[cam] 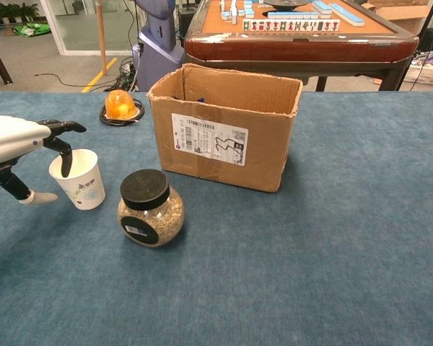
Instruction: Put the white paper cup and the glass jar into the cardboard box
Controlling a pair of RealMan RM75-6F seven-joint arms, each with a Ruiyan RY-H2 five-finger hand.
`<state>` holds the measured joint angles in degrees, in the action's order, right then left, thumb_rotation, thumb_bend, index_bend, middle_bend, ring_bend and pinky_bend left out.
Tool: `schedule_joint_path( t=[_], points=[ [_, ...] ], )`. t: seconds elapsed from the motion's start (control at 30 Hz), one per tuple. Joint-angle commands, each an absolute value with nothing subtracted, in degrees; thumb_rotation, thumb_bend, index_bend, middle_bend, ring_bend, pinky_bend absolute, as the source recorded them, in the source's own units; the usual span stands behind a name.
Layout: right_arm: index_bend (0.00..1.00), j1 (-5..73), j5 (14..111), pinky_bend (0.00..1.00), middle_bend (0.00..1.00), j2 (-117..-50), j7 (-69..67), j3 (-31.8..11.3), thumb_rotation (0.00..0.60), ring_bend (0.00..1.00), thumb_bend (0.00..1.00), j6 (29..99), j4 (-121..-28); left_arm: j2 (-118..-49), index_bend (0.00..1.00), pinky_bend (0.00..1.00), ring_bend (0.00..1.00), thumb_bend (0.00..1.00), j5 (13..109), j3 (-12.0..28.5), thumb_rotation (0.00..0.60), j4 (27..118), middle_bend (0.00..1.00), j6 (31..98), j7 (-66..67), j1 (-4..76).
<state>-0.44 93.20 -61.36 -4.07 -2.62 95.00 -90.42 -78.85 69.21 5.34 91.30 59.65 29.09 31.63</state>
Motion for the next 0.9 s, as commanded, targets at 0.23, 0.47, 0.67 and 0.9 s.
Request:
schedule_joint_path(
  t=[0.23,0.47,0.67,0.9],
  points=[
    [0.31,-0.57,93.20,0.34,0.42,-61.25,-4.48,-2.70,0.600,0.37,0.33,95.23,-90.28,-80.08,0.57,0.11,0.00,0.21,68.43,5.11,0.600,90.02,0.00,60.02,29.09,31.99],
    [0.31,-0.57,93.18,0.34,0.42,-61.30,-4.50,-2.71,0.600,0.37,0.33,95.12,-90.19,-79.54,0.58,0.11,0.00,0.31,67.52,4.79,0.600,90.32,0.00,59.98,28.76,31.89],
    [0.31,-0.51,93.05,0.34,0.42,-61.33,-4.40,-2.77,0.600,0.37,0.33,94.91,-90.22,-78.67,0.58,0.11,0.00,0.34,67.55,3.86,0.600,91.68,0.00,61.26,30.02,31.26],
    [0.31,-0.61,93.34,0.34,0.42,-61.37,-4.34,-2.68,0.600,0.37,0.33,95.13,-90.18,-77.82,0.57,0.11,0.00,0.40,67.71,3.31,0.600,92.36,0.00,61.68,29.66,30.85]
  ],
)
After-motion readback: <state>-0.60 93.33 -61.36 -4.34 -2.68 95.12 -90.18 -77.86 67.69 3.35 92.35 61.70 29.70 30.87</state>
